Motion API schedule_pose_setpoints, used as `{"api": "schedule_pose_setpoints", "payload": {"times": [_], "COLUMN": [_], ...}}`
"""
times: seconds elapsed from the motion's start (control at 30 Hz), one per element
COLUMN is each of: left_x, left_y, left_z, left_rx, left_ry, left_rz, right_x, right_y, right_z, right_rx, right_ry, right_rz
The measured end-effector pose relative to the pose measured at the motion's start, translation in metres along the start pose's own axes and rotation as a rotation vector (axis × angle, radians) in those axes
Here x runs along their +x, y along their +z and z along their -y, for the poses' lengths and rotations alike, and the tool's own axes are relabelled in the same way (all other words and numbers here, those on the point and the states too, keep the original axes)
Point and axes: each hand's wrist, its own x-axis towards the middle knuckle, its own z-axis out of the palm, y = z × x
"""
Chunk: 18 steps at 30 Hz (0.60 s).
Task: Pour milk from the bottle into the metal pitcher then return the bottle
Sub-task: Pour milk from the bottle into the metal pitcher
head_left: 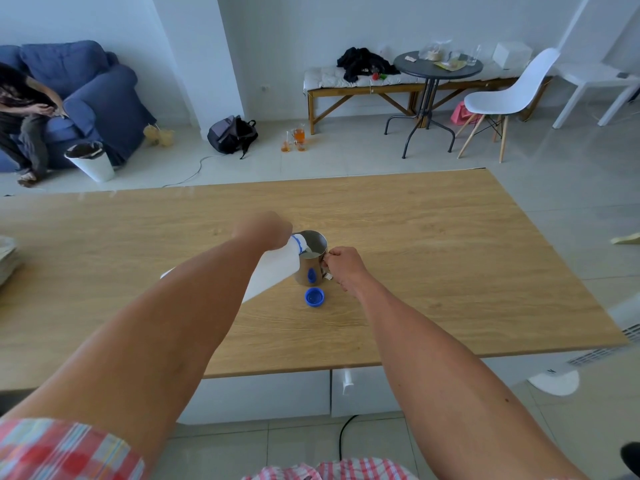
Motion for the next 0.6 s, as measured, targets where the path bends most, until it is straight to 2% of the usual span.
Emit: {"api": "schedule_pose_setpoints", "payload": {"times": [0.6], "left_x": [0.003], "left_y": [0.0016], "left_z": [-0.0008], "left_rx": [0.001], "left_ry": [-0.004], "left_rz": [0.01], "right_x": [0.0025], "right_y": [0.0005], "right_z": [0.0007], "right_rx": [0.001], "right_ry": [0.019], "right_rz": [0.007]}}
